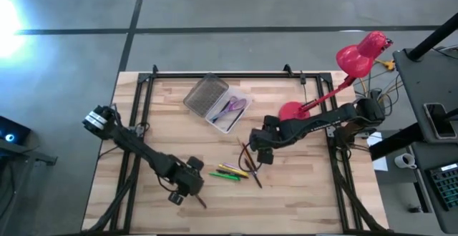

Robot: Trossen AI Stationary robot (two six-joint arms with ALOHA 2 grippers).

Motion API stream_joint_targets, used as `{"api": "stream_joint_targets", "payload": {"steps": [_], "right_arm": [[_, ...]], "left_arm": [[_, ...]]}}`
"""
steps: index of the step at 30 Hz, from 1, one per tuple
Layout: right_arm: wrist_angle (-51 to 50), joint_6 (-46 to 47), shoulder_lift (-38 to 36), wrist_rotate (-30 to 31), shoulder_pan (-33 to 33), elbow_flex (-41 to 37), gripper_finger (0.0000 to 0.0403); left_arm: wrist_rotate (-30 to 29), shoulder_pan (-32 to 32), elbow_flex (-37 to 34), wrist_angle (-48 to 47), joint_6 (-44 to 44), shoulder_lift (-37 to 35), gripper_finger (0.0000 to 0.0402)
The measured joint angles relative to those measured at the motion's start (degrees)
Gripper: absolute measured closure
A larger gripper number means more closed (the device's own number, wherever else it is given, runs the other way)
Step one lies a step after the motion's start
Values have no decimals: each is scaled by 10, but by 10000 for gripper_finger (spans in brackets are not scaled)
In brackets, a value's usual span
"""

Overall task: Pick & place school supplies into a supply box
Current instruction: Put the brown pen into the black supply box

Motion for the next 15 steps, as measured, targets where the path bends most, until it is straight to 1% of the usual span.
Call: {"api": "stream_joint_targets", "payload": {"steps": [4, 9, 12, 15], "right_arm": [[-16, 11, -1, -1, 0, -13, 193], [-26, 11, -1, 0, 0, -29, 193], [-25, 14, -1, 0, 0, -38, 193], [-25, 35, -1, 0, 0, -46, 193]], "left_arm": [[6, -8, 2, 2, 0, 24, 258], [-6, -19, 4, 5, 0, 41, 285], [-8, -19, 4, 3, -5, 42, 313], [1, -15, 4, -5, -7, 42, 353]]}}
